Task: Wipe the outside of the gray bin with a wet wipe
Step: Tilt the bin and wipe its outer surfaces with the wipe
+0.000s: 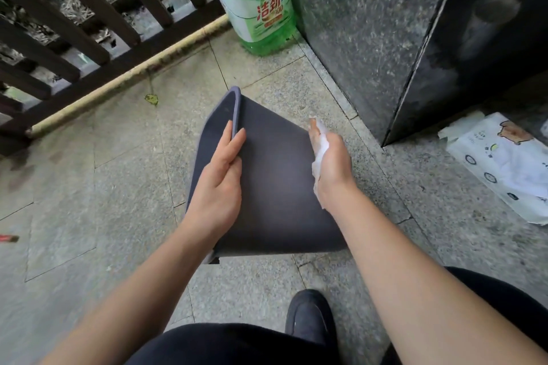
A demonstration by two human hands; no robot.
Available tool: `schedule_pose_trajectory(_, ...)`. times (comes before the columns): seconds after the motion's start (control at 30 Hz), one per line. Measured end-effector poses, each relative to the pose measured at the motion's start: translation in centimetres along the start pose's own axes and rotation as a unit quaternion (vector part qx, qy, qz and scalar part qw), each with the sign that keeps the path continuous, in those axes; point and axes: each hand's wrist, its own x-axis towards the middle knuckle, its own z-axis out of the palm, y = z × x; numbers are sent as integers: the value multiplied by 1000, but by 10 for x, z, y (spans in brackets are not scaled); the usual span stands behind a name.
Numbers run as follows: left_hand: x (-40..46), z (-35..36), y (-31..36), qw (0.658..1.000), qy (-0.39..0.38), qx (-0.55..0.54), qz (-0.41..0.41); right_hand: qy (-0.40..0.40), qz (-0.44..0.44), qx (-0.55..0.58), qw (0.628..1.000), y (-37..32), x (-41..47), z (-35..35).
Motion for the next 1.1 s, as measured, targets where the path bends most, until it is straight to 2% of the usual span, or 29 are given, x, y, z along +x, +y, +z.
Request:
schedule_pose_trajectory(0.07,2,0,-1,1000,3,6,-2,-67,24,62,996,-3,-5,0)
schedule_pose_trajectory(0.13,2,-1,-4,1000,5,3,-2,-81,19,73,994,-3,-11,1)
schedule_pose_trajectory(0.17,0,-2,-5,1000,8,3,-1,-81,19,113,990,-5,-13,0)
schedule_pose_trajectory(0.2,-2,-4,-8,1000,10,5,-1,-79,33,185,979,-8,-15,-2)
schedule_pose_trajectory(0.27,-6,-8,-14,1000,16,8,2,-89,75,342,932,-16,-20,-11)
schedule_pose_trajectory(0.33,-9,-16,-19,1000,25,-6,-12,-112,102,407,901,-24,-28,-20)
schedule_pose_trajectory(0.43,-5,-23,-21,998,29,-39,-34,-181,120,415,884,-36,-45,-24)
schedule_pose_trajectory(0.6,3,-24,-4,999,14,-6,-29,-204,107,411,882,-37,-54,-38)
schedule_pose_trajectory(0.67,6,-23,2,1000,-2,16,-16,-201,103,404,886,-39,-54,-42)
schedule_pose_trajectory(0.83,7,-24,3,998,38,50,27,-168,100,385,902,-49,-58,-48)
schedule_pose_trajectory(0.97,1,-22,8,994,9,69,81,-144,75,392,906,-58,-61,-57)
schedule_pose_trajectory(1.1,-8,-30,4,993,8,81,86,-121,67,391,910,-66,-66,-68)
